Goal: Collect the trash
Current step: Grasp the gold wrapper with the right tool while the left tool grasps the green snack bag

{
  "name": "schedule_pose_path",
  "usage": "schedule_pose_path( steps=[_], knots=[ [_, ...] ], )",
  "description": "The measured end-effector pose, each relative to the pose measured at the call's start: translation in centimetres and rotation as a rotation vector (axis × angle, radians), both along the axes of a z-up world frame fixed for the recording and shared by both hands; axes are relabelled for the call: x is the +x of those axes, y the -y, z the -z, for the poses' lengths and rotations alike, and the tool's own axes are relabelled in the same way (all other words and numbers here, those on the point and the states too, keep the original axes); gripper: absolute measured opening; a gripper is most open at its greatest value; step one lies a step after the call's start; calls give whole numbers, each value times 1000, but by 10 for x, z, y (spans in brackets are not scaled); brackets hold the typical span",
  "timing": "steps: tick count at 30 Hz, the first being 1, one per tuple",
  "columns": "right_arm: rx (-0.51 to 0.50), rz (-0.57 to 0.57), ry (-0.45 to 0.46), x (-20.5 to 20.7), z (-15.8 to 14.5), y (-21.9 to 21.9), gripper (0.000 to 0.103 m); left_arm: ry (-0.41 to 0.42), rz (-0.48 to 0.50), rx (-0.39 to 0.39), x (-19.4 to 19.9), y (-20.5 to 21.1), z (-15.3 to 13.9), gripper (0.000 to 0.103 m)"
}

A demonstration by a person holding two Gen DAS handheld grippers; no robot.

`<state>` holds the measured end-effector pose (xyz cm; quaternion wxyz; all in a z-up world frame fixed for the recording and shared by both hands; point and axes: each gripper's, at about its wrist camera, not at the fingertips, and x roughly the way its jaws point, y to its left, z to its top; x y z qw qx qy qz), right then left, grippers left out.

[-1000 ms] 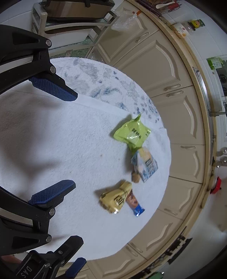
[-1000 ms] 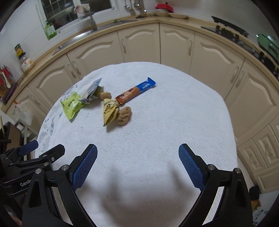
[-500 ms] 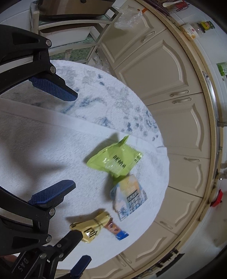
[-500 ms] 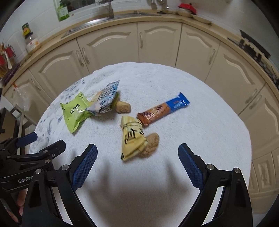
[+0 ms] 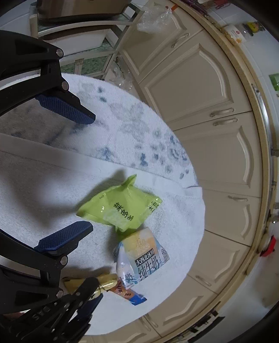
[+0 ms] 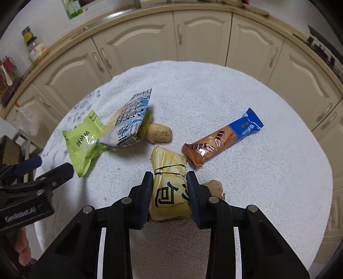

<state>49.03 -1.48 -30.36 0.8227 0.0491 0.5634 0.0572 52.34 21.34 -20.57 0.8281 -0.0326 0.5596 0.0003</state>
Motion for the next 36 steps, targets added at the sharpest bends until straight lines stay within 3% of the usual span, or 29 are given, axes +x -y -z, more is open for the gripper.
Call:
schedule_pose_path(
  steps=[5,11,12,13,15,20,29,36],
  knots=[
    [94,65,45,-6,-18,21,32,-30,8,-25,22,5,13,89],
    [100,143,90,-8,-30,43,32,-40,34,-90,45,8,32,86],
    [103,155,90,-8,-30,45,32,-17,49,-79,45,9,32,76],
    [106,166,89,-7,-29,48,32,0,72,-74,44,11,30,52],
    [110,182,86,-5,-26,53,32,10,63,-20,42,11,28,33],
    [114,192,68,-6,-20,58,32,30,58,-43,33,3,23,17],
    [142,177,79,-21,-31,57,32,82,44,-28,-11,4,-7,16],
    [160,196,107,-48,-47,75,32,115,77,-20,-58,30,-39,16]
  ],
)
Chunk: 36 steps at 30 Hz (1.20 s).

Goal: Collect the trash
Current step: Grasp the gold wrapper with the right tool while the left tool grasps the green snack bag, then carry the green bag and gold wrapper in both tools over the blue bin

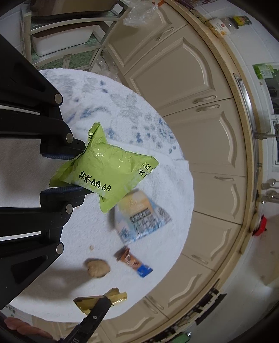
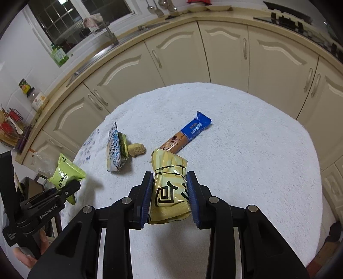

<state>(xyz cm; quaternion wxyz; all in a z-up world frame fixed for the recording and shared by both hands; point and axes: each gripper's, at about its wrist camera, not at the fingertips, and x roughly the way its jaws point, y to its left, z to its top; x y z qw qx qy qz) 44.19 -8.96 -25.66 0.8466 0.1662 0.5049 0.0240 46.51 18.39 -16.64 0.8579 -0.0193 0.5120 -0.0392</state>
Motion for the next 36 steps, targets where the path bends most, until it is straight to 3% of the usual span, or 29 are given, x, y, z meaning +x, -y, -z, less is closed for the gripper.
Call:
schedule_pose_path(
  steps=[16,36],
  knots=[
    [-25,189,57,-105,-37,89,32,44,240,-14,-78,113,-36,17],
    [-32,544,55,-260,-41,236,32,-2,599,-9,-134,304,-11,17]
  ],
)
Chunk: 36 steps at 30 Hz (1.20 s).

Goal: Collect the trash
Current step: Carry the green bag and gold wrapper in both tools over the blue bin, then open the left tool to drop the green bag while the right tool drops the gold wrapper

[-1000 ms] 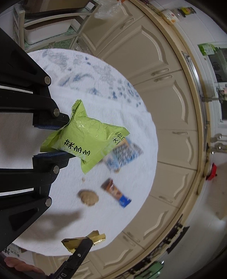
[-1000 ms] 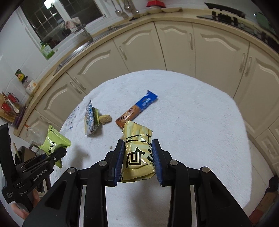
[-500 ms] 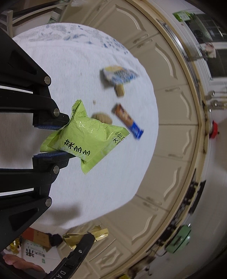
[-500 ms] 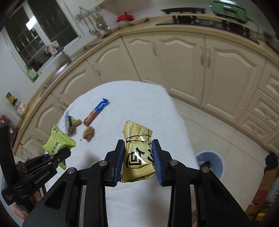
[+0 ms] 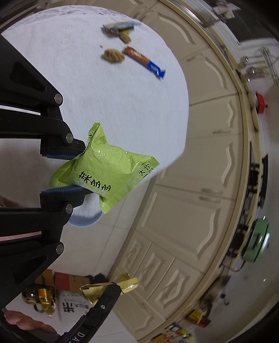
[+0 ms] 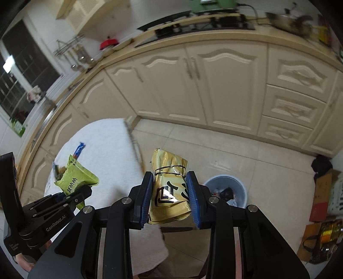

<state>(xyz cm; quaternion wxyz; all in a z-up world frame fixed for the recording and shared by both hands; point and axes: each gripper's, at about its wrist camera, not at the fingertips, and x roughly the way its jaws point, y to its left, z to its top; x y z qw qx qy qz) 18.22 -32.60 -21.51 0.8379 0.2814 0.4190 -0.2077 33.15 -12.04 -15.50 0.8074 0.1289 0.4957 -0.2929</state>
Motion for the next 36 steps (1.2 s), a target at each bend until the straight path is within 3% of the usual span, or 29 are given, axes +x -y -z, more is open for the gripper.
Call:
schedule_pose_path(
  steps=[17,20,22,23,32,36],
  knots=[
    [45,192,-62,-68,31,90,32,-80,208,84,8,159,61,19],
    [59,209,-76,-73,39,98,32,-63,224,99,8,178,68,30],
    [69,216,-84,-76,44,103,32,-64,220,116,10,186,73,62],
    [72,218,-88,-77,46,104,32,-54,222,104,11,189,74,64],
    [95,197,-110,-70,60,104,32,-50,189,148,19,198,95,65],
    [99,167,-115,-57,62,97,32,-40,164,150,15,187,90,65]
  ],
)
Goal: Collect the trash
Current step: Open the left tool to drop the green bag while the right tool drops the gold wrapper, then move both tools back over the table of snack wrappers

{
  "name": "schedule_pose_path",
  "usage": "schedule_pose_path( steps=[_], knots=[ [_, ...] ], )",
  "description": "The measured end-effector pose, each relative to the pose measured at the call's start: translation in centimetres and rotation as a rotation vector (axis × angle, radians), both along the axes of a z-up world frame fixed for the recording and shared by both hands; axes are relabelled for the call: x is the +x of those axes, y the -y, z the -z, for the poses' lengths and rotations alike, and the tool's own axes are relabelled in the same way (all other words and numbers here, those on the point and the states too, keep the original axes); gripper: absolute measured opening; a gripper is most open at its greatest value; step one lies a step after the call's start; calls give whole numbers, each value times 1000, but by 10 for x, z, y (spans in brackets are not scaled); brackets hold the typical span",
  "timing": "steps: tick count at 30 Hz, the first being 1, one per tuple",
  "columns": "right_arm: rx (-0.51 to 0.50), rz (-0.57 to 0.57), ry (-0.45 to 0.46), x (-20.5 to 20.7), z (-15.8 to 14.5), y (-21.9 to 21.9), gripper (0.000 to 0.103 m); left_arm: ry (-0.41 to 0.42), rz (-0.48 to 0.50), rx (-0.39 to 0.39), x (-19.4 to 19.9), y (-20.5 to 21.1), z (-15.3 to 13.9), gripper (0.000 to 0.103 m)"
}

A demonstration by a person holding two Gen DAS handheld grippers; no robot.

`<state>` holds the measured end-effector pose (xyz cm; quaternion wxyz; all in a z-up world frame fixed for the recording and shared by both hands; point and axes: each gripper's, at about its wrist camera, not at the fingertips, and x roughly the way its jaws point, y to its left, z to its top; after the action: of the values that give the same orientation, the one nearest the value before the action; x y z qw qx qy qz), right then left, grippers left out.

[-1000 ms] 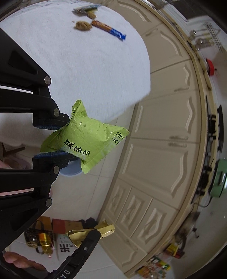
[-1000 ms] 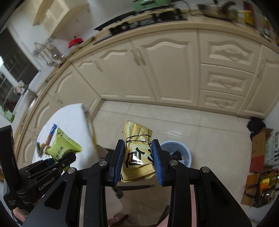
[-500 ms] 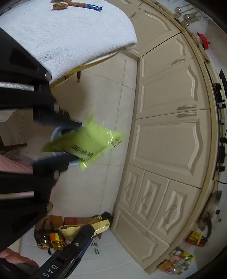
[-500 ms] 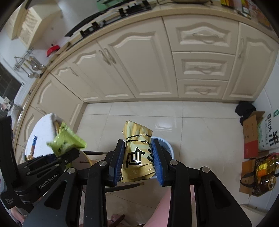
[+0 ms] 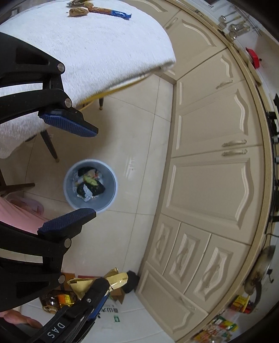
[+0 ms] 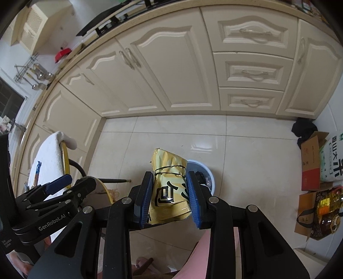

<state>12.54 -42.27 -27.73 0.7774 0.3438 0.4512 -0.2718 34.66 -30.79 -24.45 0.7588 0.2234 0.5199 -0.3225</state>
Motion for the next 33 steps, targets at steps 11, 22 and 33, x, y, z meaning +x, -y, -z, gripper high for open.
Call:
schedule_pose_path(
  steps=[11,22,33],
  knots=[
    [-111,-40,30,29,-19,-28,92,35,-87,9,2,-38,-12,65],
    [-107,-59,-19,35,-17,-32,92,7,-83,-3,7,-49,-14,65],
    [-131,-40,-11,28,-32,-40,92,10,-75,-25,0,-65,-28,65]
  ],
)
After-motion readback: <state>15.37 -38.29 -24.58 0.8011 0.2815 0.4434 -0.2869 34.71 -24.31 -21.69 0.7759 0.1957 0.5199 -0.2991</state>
